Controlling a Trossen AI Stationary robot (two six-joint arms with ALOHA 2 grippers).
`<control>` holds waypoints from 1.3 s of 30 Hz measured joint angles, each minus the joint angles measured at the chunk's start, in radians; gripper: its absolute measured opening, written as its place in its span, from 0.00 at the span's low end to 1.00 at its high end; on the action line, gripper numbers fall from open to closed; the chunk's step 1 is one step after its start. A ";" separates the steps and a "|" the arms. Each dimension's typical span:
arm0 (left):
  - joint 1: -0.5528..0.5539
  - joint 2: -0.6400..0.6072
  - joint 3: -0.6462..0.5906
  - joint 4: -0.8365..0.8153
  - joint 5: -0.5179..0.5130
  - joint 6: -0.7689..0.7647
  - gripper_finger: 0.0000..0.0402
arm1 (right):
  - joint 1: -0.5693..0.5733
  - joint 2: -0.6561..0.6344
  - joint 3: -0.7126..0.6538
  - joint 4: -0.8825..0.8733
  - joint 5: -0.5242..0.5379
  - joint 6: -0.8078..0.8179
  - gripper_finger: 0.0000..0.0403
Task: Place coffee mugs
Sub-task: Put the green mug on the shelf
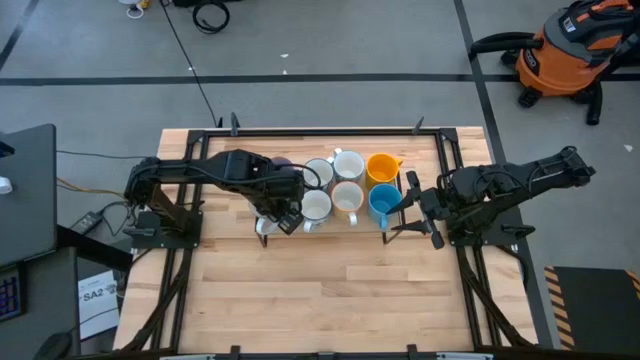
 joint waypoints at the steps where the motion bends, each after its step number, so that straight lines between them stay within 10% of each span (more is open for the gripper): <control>1: 0.000 0.000 0.000 0.000 0.000 0.000 0.10 | 0.000 0.000 0.000 0.000 0.000 0.000 0.45; 39: 0.001 0.001 -0.001 0.028 0.080 -0.002 0.35 | 0.000 0.000 0.000 0.000 0.000 0.000 0.45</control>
